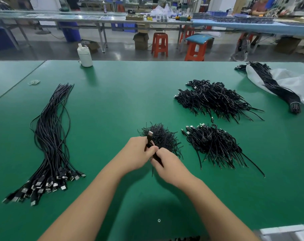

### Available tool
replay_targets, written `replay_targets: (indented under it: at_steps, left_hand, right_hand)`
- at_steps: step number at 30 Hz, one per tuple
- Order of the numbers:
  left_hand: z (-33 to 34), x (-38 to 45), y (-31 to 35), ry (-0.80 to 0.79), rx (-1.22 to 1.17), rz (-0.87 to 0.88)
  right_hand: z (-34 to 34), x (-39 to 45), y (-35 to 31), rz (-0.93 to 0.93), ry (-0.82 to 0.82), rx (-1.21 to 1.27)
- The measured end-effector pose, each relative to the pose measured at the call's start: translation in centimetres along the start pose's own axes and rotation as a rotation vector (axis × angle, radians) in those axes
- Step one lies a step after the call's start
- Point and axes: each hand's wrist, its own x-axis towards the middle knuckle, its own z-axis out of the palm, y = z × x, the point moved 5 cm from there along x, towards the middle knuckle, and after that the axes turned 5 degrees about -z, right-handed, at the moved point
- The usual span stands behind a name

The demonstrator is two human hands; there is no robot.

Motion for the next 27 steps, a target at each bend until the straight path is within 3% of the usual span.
replay_targets:
  at_steps: [4,7,11,12,13,16,18,22,27]
  left_hand:
    - [0.1,0.7,0.3,0.029,0.036,0.014]
    - [0.6,1.2,0.2,0.023,-0.033,-0.025]
    - [2.6,0.8,-1.1,-0.116,-0.650,-0.156]
    - [3.3,0.6,-1.6,-0.135,-0.712,-0.188]
    - [4.1,0.5,-2.3,-0.131,-0.642,-0.215]
    - [6.7,-0.5,-4.4,-0.094,-0.023,-0.268]
    - [8.5,-1.6,-4.9,-0.054,0.243,-0.278]
    - [10.4,-2.5,-4.6,0.104,0.379,-0.231]
    - [9.9,-1.9,-5.0,0.038,0.464,-0.256]
  right_hand:
    - [0.4,0.1,0.4,0.099,-0.046,0.302]
    - [0.3,-0.1,0.2,0.060,0.030,0.162]
    - [-0.1,-0.1,1.3,0.091,0.104,0.005]
    - [-0.3,-0.1,1.8,0.116,0.124,0.008]
    - [-0.5,-0.2,2.4,0.146,0.147,0.021]
    - [-0.9,-0.3,4.1,0.223,0.214,0.076]
    - [-0.7,-0.4,4.7,0.258,0.232,0.107]
    - [-0.1,-0.7,4.8,0.276,0.252,0.119]
    - [0.4,-1.1,5.1,0.272,0.242,0.152]
